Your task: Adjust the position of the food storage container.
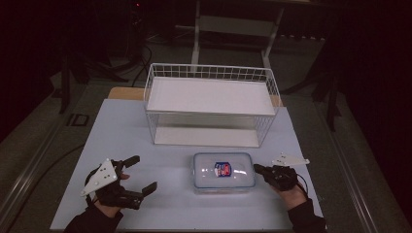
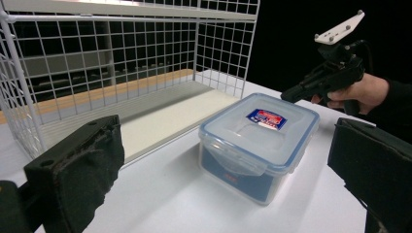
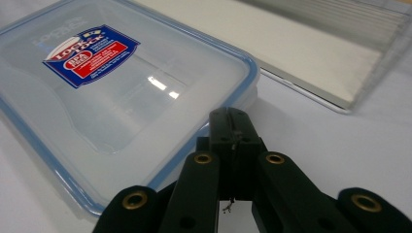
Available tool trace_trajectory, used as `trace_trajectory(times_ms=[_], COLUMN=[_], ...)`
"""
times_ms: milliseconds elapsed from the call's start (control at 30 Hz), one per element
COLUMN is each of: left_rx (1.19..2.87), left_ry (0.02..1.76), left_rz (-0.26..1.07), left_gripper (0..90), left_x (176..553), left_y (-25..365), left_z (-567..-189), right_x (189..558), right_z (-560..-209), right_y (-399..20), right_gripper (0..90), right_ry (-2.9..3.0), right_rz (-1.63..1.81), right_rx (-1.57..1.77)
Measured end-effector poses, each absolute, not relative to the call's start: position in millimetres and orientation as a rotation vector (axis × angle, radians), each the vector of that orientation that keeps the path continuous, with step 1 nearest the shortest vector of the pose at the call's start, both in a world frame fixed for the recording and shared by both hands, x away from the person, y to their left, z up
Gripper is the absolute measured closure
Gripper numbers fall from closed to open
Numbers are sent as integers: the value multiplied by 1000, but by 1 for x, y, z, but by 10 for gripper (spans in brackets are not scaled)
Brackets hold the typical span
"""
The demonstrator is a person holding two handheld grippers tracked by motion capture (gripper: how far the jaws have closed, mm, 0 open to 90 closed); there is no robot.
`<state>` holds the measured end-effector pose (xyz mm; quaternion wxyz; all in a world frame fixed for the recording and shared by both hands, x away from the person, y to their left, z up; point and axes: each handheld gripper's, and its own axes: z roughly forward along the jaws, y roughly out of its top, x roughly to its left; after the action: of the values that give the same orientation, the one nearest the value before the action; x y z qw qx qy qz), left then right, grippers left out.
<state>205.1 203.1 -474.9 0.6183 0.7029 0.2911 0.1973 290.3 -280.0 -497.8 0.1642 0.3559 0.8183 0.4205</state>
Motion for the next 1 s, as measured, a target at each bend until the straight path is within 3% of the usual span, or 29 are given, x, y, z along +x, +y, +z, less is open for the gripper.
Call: trace_trajectory(times_ms=[700,900,1000], left_rx=[1636,1649,1652], left_ry=[659,664,674], left_rz=[442,439,430], left_gripper=[0,0,0], left_x=[205,208,209], left_y=[198,194,191], left_z=[-477,-479,-478], right_x=[288,280,276], right_z=[-493,-476,-469], right_y=[-262,-269,-270], right_gripper=[898,848,753], right_ry=[2345,2279,2253], right_rz=[1235,1309,1331], right_rx=[947,943,920])
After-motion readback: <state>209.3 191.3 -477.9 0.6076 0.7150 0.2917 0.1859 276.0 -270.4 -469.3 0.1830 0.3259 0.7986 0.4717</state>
